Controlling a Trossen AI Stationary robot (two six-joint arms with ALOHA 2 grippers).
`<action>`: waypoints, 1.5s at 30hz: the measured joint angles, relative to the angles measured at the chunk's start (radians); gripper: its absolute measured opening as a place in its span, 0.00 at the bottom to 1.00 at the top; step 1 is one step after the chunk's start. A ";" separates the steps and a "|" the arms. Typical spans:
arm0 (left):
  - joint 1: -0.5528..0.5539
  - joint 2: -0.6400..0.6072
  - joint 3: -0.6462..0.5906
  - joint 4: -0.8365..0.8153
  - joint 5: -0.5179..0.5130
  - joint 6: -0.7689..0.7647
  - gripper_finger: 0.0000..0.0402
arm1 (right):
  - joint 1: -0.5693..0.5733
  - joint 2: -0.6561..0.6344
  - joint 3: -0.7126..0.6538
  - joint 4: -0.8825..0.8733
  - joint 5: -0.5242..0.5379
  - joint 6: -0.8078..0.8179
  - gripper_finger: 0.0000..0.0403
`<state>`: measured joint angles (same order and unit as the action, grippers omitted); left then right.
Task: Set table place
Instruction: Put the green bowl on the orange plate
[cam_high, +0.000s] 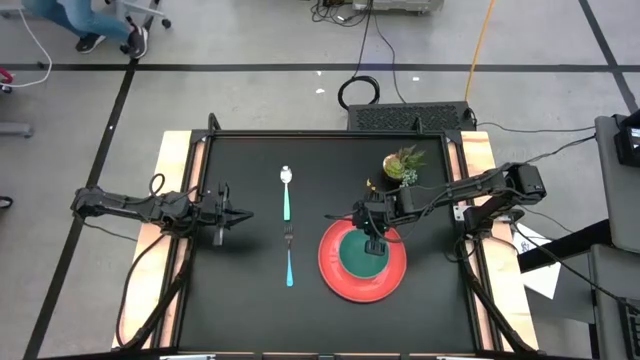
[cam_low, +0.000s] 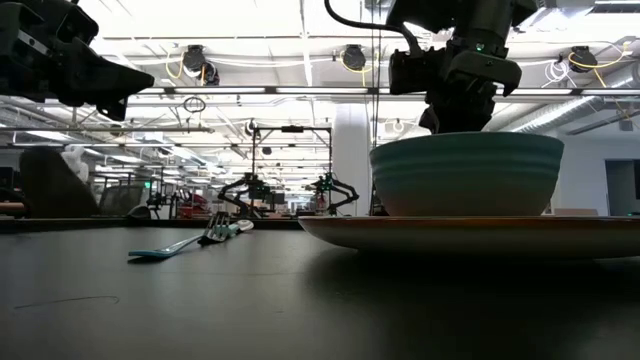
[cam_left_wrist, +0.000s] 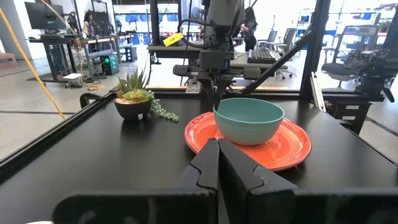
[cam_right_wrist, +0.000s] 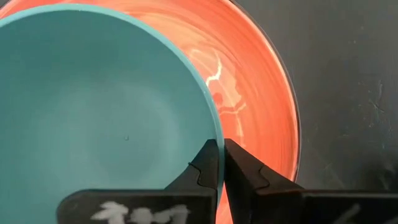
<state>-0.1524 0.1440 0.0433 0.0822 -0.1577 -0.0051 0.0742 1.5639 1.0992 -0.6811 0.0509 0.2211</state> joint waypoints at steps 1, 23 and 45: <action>0.000 0.000 0.000 0.000 0.000 0.000 0.02 | 0.000 0.000 0.000 0.000 0.000 0.000 0.00; 0.000 0.000 0.000 0.000 0.000 0.000 0.02 | 0.000 0.000 0.000 0.000 0.001 -0.001 0.07; 0.000 0.000 0.000 0.000 0.000 0.000 0.02 | 0.011 0.000 0.000 0.004 0.000 -0.021 0.12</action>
<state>-0.1520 0.1437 0.0433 0.0822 -0.1577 -0.0051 0.0850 1.5639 1.0992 -0.6772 0.0505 0.1996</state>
